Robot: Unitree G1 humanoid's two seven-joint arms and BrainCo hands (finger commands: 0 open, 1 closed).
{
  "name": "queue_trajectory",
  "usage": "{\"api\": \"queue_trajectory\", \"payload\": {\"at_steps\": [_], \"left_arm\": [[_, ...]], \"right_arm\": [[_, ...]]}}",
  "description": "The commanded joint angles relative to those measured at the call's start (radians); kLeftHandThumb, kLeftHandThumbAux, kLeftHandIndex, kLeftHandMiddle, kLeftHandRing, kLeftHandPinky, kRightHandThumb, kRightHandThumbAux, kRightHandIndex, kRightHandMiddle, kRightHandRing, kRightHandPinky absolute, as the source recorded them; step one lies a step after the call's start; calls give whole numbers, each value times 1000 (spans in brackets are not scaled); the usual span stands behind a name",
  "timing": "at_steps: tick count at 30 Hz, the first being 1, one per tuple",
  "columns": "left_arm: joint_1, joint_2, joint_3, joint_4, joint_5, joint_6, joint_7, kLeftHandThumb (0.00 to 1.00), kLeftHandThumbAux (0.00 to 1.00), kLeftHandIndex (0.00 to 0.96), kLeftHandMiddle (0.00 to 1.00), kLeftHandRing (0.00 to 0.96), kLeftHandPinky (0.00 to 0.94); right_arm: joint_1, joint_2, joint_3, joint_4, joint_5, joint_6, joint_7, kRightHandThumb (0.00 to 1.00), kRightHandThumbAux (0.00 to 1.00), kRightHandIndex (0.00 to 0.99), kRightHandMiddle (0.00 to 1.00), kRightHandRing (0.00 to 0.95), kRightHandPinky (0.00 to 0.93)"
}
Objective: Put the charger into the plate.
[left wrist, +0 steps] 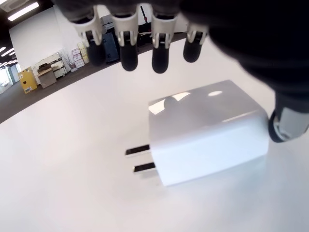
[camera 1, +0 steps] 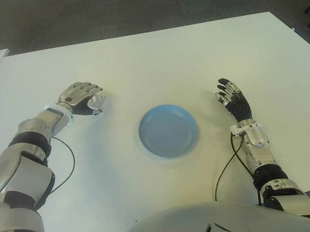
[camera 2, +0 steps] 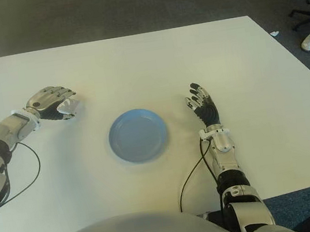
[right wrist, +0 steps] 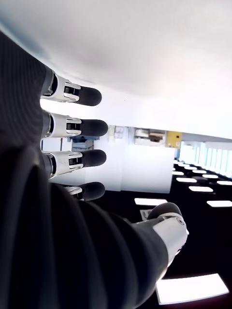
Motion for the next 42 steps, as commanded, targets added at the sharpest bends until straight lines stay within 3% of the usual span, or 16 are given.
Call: {"api": "queue_trajectory", "payload": {"at_steps": [1, 9, 13, 16, 18, 30, 42], "left_arm": [[-16, -10, 9, 19, -15, -6, -46, 465, 383, 79, 108, 102, 96], [-10, -21, 14, 27, -22, -10, -61, 482, 368, 79, 113, 108, 108], [-5, -25, 12, 27, -25, -15, -67, 475, 366, 77, 110, 104, 105], [-3, -37, 12, 32, -29, -16, -79, 471, 364, 74, 106, 99, 103], [1, -47, 13, 34, -33, -16, -88, 471, 364, 72, 102, 94, 100], [41, -115, 18, 37, -40, 4, -66, 473, 368, 67, 98, 92, 99], [93, -150, 3, 36, -53, 18, -36, 488, 379, 63, 102, 102, 114]], "right_arm": [[169, 38, 6, 50, 11, 70, 21, 322, 660, 126, 128, 96, 107], [194, 28, -15, 25, 84, 96, 118, 365, 674, 149, 134, 90, 80], [205, 25, -24, 26, 106, 65, 160, 365, 670, 163, 139, 101, 115], [258, 40, -16, -64, 129, 15, 197, 345, 678, 165, 145, 116, 132], [263, 40, -23, -59, 146, -13, 223, 329, 689, 160, 149, 125, 137], [311, 38, -81, -123, 276, -42, 397, 269, 677, 128, 120, 100, 84], [374, 45, -119, -196, 304, -30, 463, 249, 666, 121, 101, 80, 65]]}}
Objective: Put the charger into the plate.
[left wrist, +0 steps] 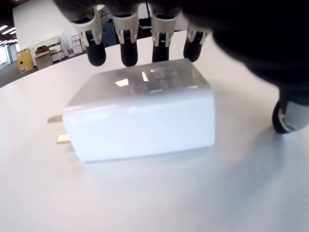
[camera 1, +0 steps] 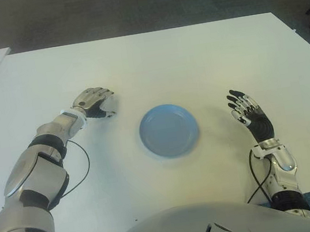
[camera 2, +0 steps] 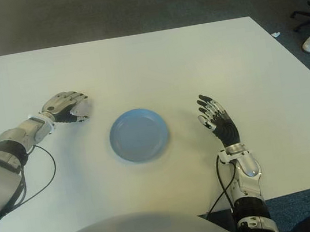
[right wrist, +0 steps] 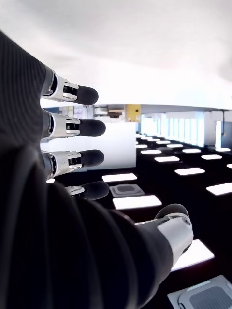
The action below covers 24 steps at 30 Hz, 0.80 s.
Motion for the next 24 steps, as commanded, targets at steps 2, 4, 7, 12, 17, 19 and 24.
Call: {"api": "queue_trajectory", "payload": {"at_steps": [2, 4, 7, 12, 17, 19, 24], "left_arm": [[55, -37, -17, 3, 5, 3, -1, 494, 379, 65, 103, 105, 117], [65, -39, -18, 2, 3, 4, 4, 496, 374, 67, 104, 106, 122], [75, -40, -23, 2, 4, 7, 11, 494, 363, 71, 106, 109, 137], [86, -47, -35, 8, 8, 13, 18, 483, 362, 72, 108, 104, 115], [94, -52, -37, 9, 4, 15, 9, 480, 378, 67, 104, 96, 98], [97, -54, -37, 8, 2, 16, 7, 478, 381, 66, 103, 95, 98], [106, -63, -36, 9, -1, 23, 5, 479, 381, 65, 101, 94, 98]], "right_arm": [[119, 51, -5, 42, 36, 16, 19, 249, 666, 121, 101, 80, 65], [136, 52, -7, 24, 40, 18, 26, 248, 666, 121, 101, 80, 65], [155, 53, -10, 1, 45, 22, 33, 248, 666, 121, 101, 80, 65], [191, 53, -15, -40, 56, 29, 44, 248, 666, 121, 101, 80, 65], [219, 48, -16, -69, 71, 33, 54, 248, 666, 121, 101, 80, 65], [229, 46, -17, -78, 77, 35, 58, 248, 666, 121, 101, 80, 65], [250, 37, -21, -98, 94, 40, 70, 248, 666, 121, 101, 80, 65]]}}
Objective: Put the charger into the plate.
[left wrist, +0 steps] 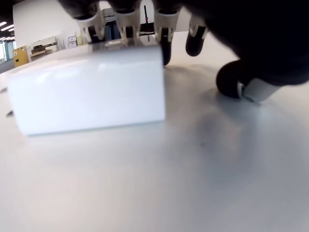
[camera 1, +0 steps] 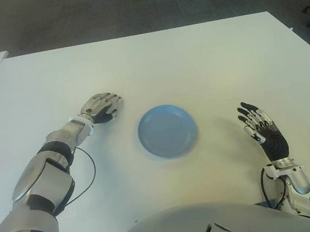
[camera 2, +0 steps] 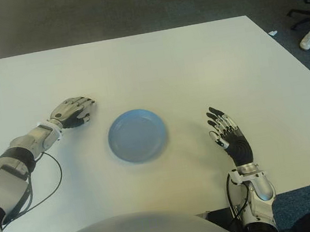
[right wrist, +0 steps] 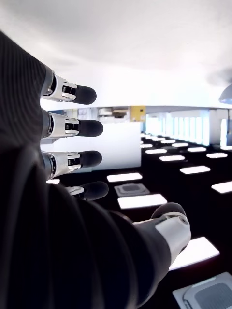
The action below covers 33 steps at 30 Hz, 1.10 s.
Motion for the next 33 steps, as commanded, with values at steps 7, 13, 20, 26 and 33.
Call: {"api": "queue_trajectory", "payload": {"at_steps": [7, 13, 20, 26, 33], "left_arm": [[56, -31, -22, 21, 8, 19, -31, 484, 363, 67, 99, 94, 103], [60, -37, -25, 25, 6, 29, -26, 480, 361, 64, 104, 100, 110], [63, -40, -19, 31, -2, 39, -25, 491, 351, 62, 102, 102, 111], [61, -42, -11, 45, -11, 58, -22, 487, 350, 61, 105, 101, 95], [50, -43, -24, 55, 3, 73, 13, 479, 350, 59, 112, 108, 116]], "right_arm": [[76, 11, 2, 22, 32, 53, 21, 248, 666, 121, 101, 80, 65], [87, -1, -9, 14, 50, 59, 36, 248, 666, 121, 101, 80, 65], [89, -17, -24, 15, 70, 70, 54, 248, 666, 121, 101, 80, 65], [79, -24, -35, 26, 76, 78, 65, 248, 666, 121, 101, 80, 65], [63, -24, -41, 41, 73, 81, 68, 248, 666, 121, 101, 80, 65]]}}
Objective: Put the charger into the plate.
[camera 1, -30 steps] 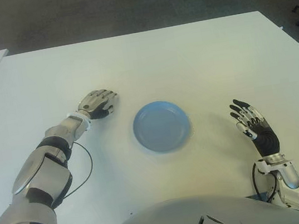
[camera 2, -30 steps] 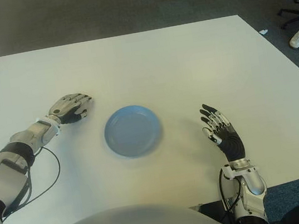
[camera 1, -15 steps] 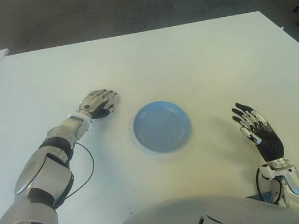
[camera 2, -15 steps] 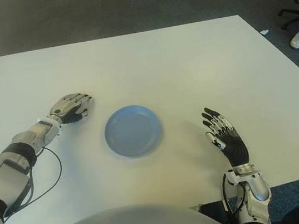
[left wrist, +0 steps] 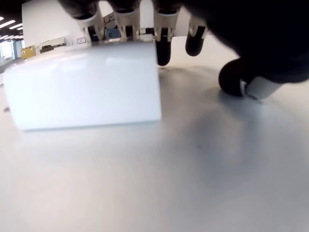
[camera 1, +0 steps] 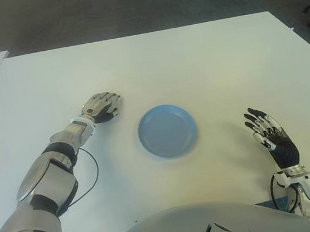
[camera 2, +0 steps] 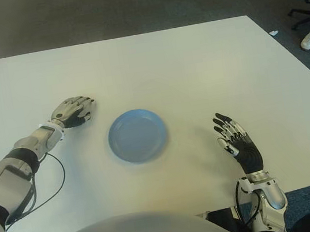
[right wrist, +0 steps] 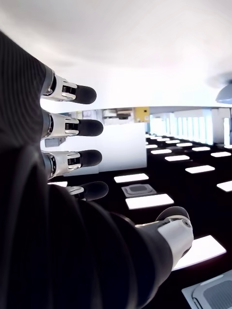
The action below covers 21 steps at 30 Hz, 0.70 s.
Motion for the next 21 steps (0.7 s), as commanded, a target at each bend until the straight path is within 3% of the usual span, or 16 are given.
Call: {"api": "queue_trajectory", "payload": {"at_steps": [1, 15, 21], "left_arm": [[35, -11, -33, 33, 36, 16, -4, 479, 349, 60, 113, 110, 116], [-11, 37, -51, -2, 49, -26, 24, 457, 331, 63, 106, 105, 126], [-20, 76, -46, -27, 46, -59, 10, 456, 340, 74, 109, 103, 88]], "right_arm": [[10, 18, 2, 58, 8, 50, 2, 248, 666, 121, 101, 80, 65], [-35, 31, 8, 103, -18, 40, -11, 248, 666, 121, 101, 80, 65], [-48, 37, 12, 116, -29, 35, -17, 248, 666, 121, 101, 80, 65]]}}
